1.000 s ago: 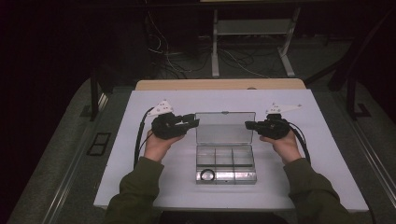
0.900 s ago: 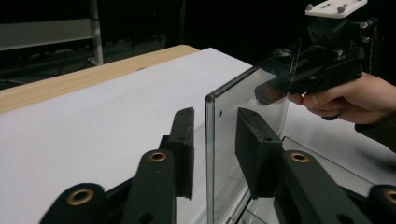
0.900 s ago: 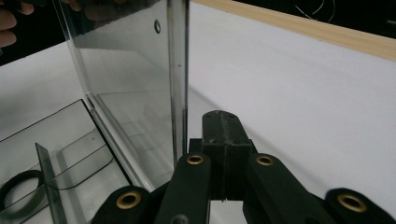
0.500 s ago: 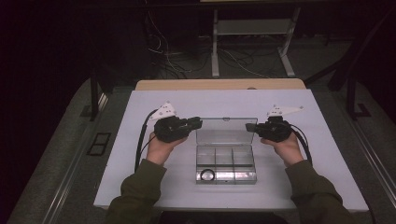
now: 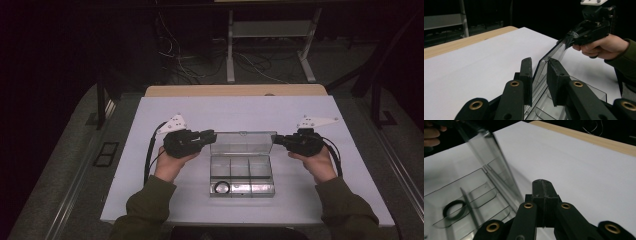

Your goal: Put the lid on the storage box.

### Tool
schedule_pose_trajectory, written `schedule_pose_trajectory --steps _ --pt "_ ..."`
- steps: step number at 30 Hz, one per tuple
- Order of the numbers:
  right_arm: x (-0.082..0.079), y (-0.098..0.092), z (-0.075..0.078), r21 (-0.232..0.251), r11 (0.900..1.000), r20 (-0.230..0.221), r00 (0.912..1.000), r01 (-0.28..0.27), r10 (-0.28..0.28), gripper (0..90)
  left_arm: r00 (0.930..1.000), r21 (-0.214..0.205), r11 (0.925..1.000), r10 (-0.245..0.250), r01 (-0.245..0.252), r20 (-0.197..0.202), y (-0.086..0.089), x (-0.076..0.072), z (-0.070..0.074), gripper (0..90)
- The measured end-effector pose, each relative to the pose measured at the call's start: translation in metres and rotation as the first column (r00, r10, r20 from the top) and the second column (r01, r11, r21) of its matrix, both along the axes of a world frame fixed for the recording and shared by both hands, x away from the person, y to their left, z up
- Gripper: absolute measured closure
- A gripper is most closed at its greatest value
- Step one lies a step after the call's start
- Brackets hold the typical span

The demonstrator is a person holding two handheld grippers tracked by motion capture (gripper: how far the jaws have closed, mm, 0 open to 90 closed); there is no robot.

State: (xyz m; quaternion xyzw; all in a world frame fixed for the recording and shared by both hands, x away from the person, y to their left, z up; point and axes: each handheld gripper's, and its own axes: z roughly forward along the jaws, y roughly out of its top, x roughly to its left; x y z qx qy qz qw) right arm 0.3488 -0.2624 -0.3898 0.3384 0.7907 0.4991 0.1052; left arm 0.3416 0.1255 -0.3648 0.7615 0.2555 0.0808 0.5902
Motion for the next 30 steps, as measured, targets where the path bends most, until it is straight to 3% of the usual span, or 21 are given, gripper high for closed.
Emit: schedule_pose_trajectory --steps 9,15,21,24,30 --pt "-0.023 -0.004 0.003 -0.027 0.9992 -0.010 0.9996 -0.027 0.027 88.9 1.0000 0.010 0.9999 -0.001 0.001 0.006 -0.001 -0.011 0.000 71.7" --pt "-0.039 -0.003 0.007 -0.017 0.9976 -0.013 0.9977 -0.067 0.066 88.9 0.9999 0.011 0.9999 -0.012 0.012 0.010 0.000 -0.018 -0.002 69.9" --pt "-0.045 0.007 0.012 0.007 0.9932 -0.003 0.9932 -0.116 0.116 88.9 0.9996 0.024 0.9994 -0.026 0.026 0.012 0.001 -0.027 -0.004 67.4" --pt "-0.047 0.009 0.011 0.011 0.9923 0.000 0.9924 -0.123 0.123 88.9 0.9997 0.022 0.9994 -0.025 0.025 0.000 0.002 -0.030 -0.007 65.5" --pt "-0.051 0.010 0.011 0.012 0.9909 0.000 0.9910 -0.134 0.134 88.9 0.9999 0.057 0.9982 -0.015 0.015 -0.005 0.005 -0.038 -0.011 58.6"
